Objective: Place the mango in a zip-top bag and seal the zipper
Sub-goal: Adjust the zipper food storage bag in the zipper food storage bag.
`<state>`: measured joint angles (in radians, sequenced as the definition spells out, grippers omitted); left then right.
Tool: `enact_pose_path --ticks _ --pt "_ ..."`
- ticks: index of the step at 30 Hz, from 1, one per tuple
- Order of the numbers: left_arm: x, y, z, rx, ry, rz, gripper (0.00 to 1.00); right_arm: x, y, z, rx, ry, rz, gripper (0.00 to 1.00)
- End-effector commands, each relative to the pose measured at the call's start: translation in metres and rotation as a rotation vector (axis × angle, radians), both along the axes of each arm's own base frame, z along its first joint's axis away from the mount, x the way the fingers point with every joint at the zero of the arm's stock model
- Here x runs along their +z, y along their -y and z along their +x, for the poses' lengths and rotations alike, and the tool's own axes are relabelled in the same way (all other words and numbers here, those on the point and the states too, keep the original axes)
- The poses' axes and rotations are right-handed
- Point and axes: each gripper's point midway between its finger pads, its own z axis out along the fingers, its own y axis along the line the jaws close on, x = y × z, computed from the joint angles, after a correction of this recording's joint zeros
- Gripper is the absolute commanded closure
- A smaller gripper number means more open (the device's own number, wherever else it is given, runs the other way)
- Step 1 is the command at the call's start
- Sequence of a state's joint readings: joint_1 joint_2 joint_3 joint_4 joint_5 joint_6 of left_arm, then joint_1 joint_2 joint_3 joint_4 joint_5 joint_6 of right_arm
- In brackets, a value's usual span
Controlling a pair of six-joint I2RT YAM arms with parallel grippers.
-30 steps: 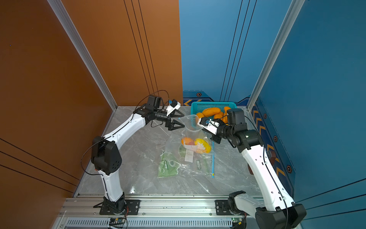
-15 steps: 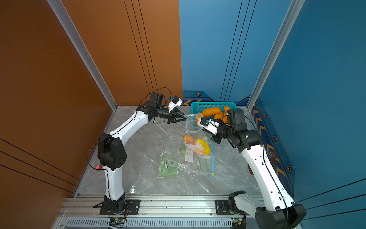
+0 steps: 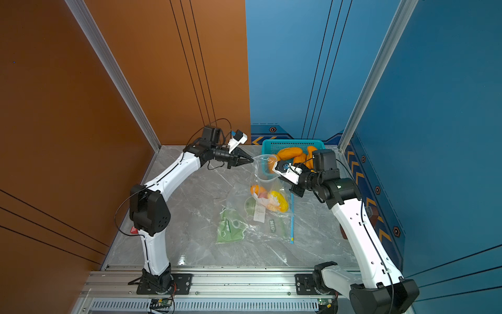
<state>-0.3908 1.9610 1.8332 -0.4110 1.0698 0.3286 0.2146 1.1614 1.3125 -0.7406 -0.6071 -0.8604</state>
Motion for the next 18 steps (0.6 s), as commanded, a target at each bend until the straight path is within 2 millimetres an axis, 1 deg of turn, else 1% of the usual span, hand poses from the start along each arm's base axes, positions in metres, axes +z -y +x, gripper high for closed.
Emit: enact_pose_path --ticks 1,5,7,10,12,15,18 --pt "0.025 -0.017 -0.01 0.045 0.068 0.003 1.0 0.0 0.006 0.002 -0.016 -0.003 0.013 1.0" --pt "0.042 -0.04 -0.019 0.113 0.127 0.019 1.0 0.003 0.024 0.012 -0.092 -0.001 0.012 1.0" --pt "0.052 -0.052 -0.026 0.147 0.17 0.03 1.0 0.006 0.032 0.015 -0.123 0.007 0.007 1.0" --pt "0.064 -0.062 -0.039 0.178 0.235 0.047 1.0 0.014 0.041 0.018 -0.148 0.017 0.014 1.0" --pt "0.07 -0.067 -0.044 0.192 0.256 0.051 1.0 0.019 0.046 0.022 -0.163 0.013 0.027 1.0" --pt "0.076 -0.065 -0.055 0.184 0.254 0.054 1.0 0.021 0.052 0.025 -0.181 0.001 0.03 1.0" --pt "0.075 -0.057 -0.069 0.162 0.258 0.063 1.0 0.024 0.047 0.021 -0.158 -0.013 0.052 1.0"
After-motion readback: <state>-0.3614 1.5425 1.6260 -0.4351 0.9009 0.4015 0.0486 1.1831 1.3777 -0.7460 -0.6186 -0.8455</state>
